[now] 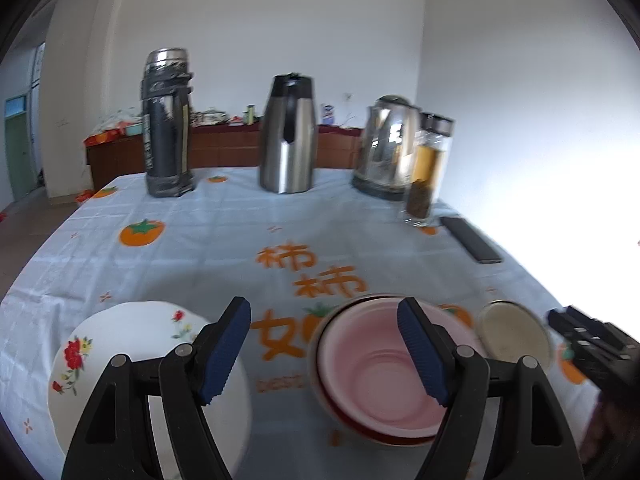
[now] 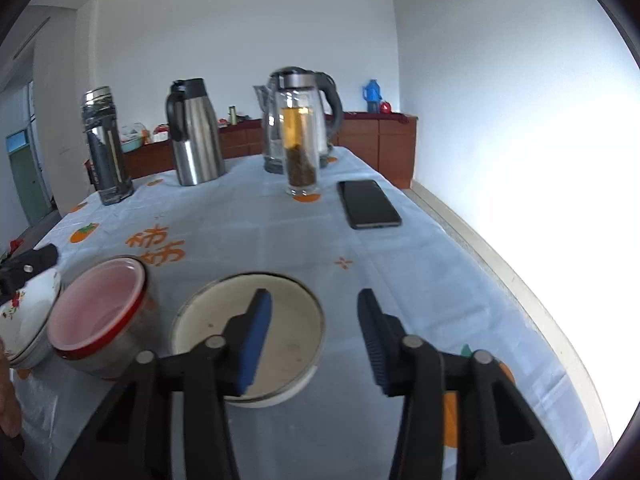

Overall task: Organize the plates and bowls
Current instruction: 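Open both grippers and pull them back off the pink bowl rim, then move both grippers to the cream enamel bowl rim and close them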

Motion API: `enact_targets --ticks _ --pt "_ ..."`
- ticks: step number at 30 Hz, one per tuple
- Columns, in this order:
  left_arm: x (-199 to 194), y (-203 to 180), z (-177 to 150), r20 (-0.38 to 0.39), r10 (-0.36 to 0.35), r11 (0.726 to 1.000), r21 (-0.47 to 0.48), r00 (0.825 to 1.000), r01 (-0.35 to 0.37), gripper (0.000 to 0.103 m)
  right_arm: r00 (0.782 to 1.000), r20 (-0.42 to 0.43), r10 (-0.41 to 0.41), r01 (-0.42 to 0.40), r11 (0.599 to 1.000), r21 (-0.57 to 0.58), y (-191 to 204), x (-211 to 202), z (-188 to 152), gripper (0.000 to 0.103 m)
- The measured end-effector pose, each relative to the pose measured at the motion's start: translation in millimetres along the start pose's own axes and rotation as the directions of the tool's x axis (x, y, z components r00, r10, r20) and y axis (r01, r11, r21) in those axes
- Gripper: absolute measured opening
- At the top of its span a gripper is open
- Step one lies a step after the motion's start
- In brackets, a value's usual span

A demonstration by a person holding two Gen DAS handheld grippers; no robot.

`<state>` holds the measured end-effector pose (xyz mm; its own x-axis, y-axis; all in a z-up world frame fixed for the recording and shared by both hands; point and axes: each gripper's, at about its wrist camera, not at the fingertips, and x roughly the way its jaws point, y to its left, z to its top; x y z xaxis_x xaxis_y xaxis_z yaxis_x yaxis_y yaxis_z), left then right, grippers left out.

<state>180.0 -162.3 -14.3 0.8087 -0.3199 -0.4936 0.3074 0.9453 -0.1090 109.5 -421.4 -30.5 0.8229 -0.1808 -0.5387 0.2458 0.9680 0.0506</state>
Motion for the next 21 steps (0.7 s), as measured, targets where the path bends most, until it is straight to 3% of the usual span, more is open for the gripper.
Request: enact_targets --ticks 5,14,16,21 --pt "-7 -37 2 -0.008 -0.035 0.998 0.06 0.999 0.036 0.078 0.999 -0.034 0.023 -0.021 0.999 0.035 -16 11 -3 0.021" --pt "-1 -96 -15 -0.058 -0.095 0.983 0.152 0.994 0.103 0.078 0.99 -0.095 0.104 -0.1 0.994 0.041 -18 23 -5 0.02" --pt "1 -103 -19 -0.068 -0.1 0.98 0.165 0.993 0.11 0.078 0.988 -0.104 0.117 -0.113 0.993 0.04 -17 24 -5 0.009" --pt "2 -117 -25 -0.068 -0.094 0.973 0.206 0.993 0.106 0.077 0.986 -0.093 0.137 -0.132 0.99 0.054 -21 22 -6 0.005"
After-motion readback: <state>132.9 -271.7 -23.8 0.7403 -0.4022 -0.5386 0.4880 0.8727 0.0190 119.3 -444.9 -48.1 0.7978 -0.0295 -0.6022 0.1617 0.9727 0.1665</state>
